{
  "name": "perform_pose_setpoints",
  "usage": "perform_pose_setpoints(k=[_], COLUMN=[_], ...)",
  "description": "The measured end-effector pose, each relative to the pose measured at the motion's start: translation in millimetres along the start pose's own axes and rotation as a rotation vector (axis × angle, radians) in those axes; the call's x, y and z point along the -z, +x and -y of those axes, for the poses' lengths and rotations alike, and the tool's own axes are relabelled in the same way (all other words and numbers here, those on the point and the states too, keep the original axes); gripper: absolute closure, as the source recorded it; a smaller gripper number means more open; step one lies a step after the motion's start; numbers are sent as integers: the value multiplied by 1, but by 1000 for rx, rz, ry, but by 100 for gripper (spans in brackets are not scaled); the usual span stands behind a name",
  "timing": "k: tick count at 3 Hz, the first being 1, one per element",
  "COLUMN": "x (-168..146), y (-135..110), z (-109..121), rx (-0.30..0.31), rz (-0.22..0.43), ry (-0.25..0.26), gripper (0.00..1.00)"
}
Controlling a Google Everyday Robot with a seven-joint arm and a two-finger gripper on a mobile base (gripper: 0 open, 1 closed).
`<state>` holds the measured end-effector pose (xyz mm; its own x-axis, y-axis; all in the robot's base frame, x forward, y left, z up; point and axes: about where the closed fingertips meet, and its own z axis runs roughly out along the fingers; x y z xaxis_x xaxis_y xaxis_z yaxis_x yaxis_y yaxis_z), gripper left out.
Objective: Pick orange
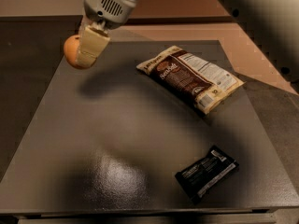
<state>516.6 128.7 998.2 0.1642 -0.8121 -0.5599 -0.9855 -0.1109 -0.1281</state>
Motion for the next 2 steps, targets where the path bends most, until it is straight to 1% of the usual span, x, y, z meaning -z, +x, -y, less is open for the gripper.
perform_pose_setpoints(k=[1, 2], x=[25, 25], y=[-6, -6], z=[1, 1], rx=[53, 53], rz=[28, 28], ry=[-18, -18], gripper=[100, 100])
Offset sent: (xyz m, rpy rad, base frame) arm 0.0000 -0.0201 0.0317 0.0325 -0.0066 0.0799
